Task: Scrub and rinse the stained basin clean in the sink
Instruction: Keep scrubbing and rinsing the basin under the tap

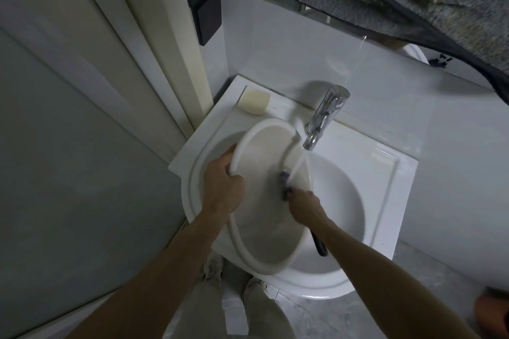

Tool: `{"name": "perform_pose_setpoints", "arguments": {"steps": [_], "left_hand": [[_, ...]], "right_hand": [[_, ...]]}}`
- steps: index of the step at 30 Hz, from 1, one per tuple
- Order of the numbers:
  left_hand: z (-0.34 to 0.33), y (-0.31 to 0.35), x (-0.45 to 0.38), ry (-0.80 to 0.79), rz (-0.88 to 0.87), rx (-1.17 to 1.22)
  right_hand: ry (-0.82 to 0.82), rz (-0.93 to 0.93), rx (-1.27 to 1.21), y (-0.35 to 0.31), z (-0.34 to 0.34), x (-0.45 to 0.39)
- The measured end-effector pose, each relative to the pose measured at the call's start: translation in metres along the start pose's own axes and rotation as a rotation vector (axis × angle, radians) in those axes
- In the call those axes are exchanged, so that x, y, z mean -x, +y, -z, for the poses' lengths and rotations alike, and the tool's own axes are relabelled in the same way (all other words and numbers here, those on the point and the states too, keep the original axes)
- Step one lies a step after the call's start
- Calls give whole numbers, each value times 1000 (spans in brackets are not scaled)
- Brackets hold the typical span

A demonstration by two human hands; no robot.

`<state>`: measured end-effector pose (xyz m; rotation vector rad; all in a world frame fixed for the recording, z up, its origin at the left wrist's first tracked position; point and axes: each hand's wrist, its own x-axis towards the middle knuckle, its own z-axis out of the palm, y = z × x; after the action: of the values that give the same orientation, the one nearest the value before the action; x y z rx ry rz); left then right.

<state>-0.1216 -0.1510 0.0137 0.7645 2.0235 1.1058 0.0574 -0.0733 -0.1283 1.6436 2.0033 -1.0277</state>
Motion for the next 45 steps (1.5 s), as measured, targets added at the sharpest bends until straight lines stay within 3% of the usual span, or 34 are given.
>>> {"name": "perform_pose_setpoints", "arguments": {"steps": [2,4,6,9,12,15,17,20,23,27,30,33,35,37,41,43,45], "left_hand": [[0,-1,0,-1,-22,6],[-1,-2,-1,0,-39,-5],[-3,-3,-2,7,-30,-22],[1,-5,-4,47,21,-21],[8,-10,-7,34,62,-7],[7,-7,-6,1,59,-23],[2,-3,-3,-18,30,-20],[-2,-1,-1,5,23,-14],[-3,3,4,25,-1,-7],[-4,2,4,41,-11,27],[-1,0,0,18,43,2],[0,2,0,-6,56,-15],[0,2,1,-12,57,-17],[-2,4,3,-10,59,-5],[-4,4,5,2,34,2],[-5,3,6,25,21,9],[-4,4,6,43,28,16]], "right_hand": [[68,-19,-459,-26,7,-9],[37,-56,-897,-60,14,-6],[-22,13,-1011,-91,17,7],[-81,254,-754,-107,8,47],[-223,425,-332,-71,-18,80],[-363,218,43,-27,-23,70],[-255,103,132,-16,-22,48],[37,-65,-192,-29,-13,15],[165,-7,-412,-62,-5,1],[176,334,-459,-85,2,21],[-29,587,-276,-63,-16,57],[-318,432,57,-29,-32,73],[-321,258,193,-13,-30,58],[-212,151,197,-9,-20,33],[117,-26,-248,-42,3,2],[187,54,-440,-74,9,3],[209,242,-475,-99,10,18]]}}
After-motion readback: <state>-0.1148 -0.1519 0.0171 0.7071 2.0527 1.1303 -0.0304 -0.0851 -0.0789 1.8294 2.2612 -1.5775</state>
